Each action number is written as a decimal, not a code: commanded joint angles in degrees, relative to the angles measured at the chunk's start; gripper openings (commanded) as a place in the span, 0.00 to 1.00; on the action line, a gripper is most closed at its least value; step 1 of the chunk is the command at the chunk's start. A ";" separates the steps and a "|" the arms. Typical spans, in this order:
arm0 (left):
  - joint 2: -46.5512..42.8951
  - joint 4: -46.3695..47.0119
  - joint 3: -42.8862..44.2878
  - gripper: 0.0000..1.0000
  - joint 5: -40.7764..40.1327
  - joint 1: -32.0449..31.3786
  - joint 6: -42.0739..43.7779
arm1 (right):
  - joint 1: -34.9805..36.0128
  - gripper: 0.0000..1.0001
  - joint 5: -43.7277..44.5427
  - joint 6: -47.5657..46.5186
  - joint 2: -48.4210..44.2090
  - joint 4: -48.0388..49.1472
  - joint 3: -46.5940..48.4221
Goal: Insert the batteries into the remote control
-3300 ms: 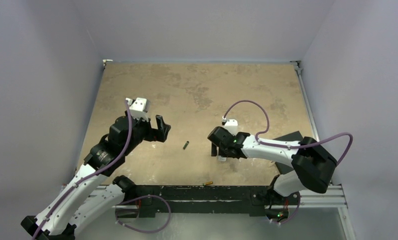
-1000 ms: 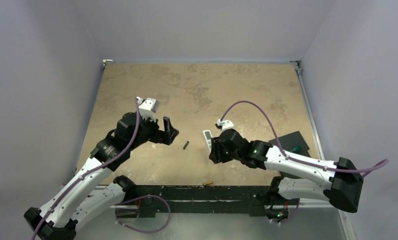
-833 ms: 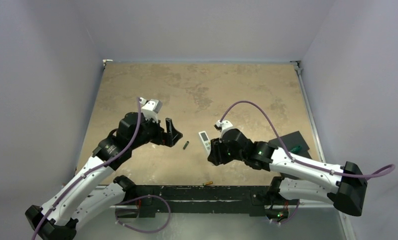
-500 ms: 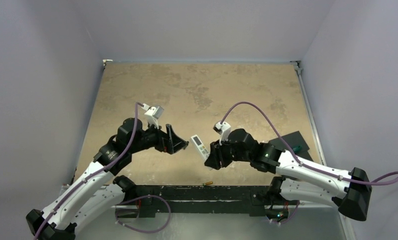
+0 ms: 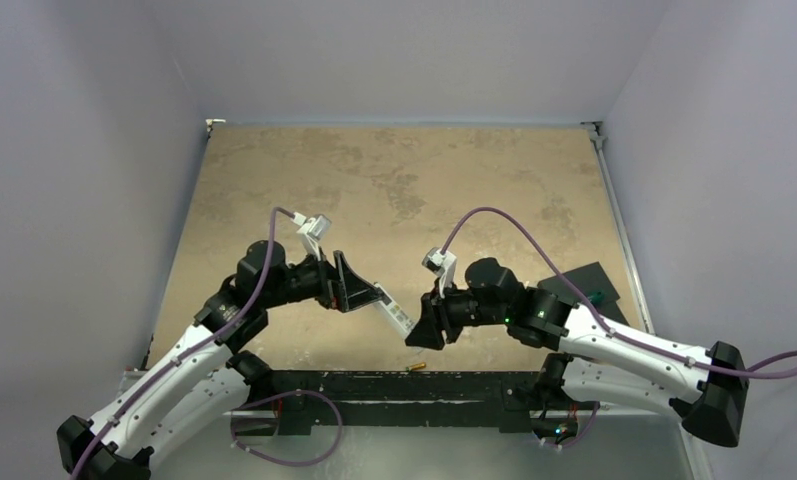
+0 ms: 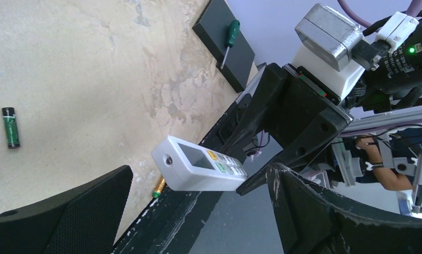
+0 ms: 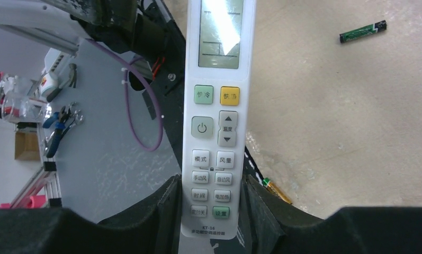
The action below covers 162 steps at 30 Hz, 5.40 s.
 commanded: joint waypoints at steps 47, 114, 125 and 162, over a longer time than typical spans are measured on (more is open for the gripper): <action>-1.17 33.42 -5.06 0.77 15.30 0.31 -15.79 | 0.24 0.00 -10.24 16.03 -5.04 33.50 -6.74; -0.91 -0.31 1.13 0.00 -8.10 0.31 -14.88 | 5.22 0.75 11.49 0.81 5.92 0.63 13.13; -1.49 -2.49 1.18 0.00 -9.85 0.36 -16.24 | 11.20 0.66 19.54 0.48 12.46 -2.73 17.02; -3.31 -0.43 -2.27 0.35 -9.65 0.31 -17.28 | 14.74 0.00 26.14 2.71 14.90 -5.26 16.71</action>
